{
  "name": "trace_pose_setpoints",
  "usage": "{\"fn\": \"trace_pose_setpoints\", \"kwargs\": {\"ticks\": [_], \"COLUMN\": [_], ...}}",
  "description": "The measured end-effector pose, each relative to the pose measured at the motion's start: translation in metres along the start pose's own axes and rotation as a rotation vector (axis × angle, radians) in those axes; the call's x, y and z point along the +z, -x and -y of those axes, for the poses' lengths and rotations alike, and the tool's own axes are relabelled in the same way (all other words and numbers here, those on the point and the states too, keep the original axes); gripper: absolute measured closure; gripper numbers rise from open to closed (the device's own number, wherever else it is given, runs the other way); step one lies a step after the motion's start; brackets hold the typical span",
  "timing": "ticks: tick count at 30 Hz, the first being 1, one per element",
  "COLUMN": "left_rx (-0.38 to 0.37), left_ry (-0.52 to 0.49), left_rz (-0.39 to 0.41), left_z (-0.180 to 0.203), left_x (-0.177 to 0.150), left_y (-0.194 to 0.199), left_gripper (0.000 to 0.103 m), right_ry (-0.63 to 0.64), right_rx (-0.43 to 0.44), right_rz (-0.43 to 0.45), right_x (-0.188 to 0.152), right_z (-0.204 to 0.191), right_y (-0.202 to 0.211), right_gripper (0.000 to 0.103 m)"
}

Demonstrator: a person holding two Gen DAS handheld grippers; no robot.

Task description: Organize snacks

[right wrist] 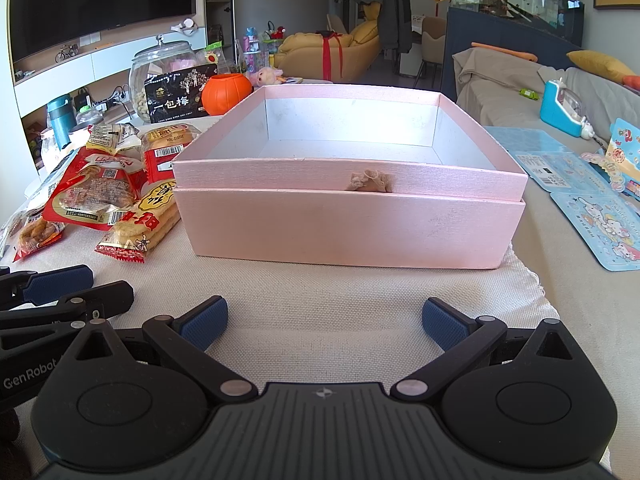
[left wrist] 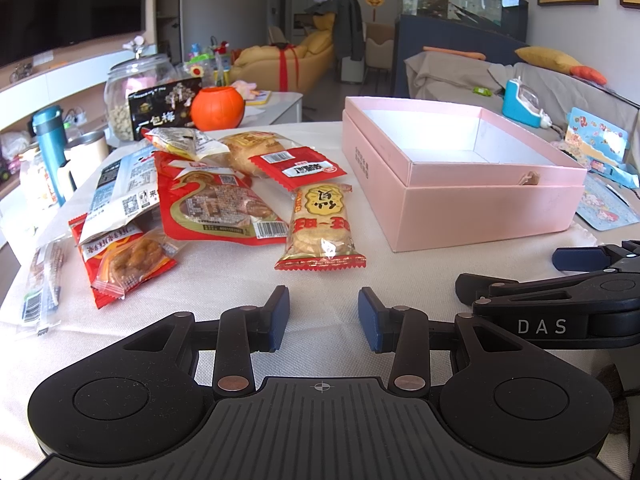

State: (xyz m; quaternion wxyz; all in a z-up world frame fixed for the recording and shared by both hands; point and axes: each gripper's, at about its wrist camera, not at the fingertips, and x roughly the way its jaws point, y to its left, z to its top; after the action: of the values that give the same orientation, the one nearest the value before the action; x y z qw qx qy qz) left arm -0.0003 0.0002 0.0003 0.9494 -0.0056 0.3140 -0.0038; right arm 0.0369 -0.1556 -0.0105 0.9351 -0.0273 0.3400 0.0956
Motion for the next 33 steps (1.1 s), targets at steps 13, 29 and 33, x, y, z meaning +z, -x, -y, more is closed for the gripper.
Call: {"fn": "trace_pose_setpoints", "kwargs": {"ticks": [13,29,33], "left_rx": [-0.001,-0.086,-0.013], "left_ry": [0.001,0.117,0.174], "left_rz": [0.0,0.055,0.082], "left_z": [0.0,-0.093,-0.136], "left_x": [0.0,0.02,0.021], "left_y": [0.0,0.033,0.042], "left_gripper": [0.059,0.063,0.063], "right_ry": [-0.001,0.028,0.032], "right_rx": [0.0,0.022,0.026], "right_rz": [0.0,-0.18,-0.139], "right_x": [0.0,0.013,0.01], "right_z": [-0.001,-0.002,-0.004], "right_y": [0.0,-0.004,-0.003], "right_gripper": [0.0,0.0,0.0]}}
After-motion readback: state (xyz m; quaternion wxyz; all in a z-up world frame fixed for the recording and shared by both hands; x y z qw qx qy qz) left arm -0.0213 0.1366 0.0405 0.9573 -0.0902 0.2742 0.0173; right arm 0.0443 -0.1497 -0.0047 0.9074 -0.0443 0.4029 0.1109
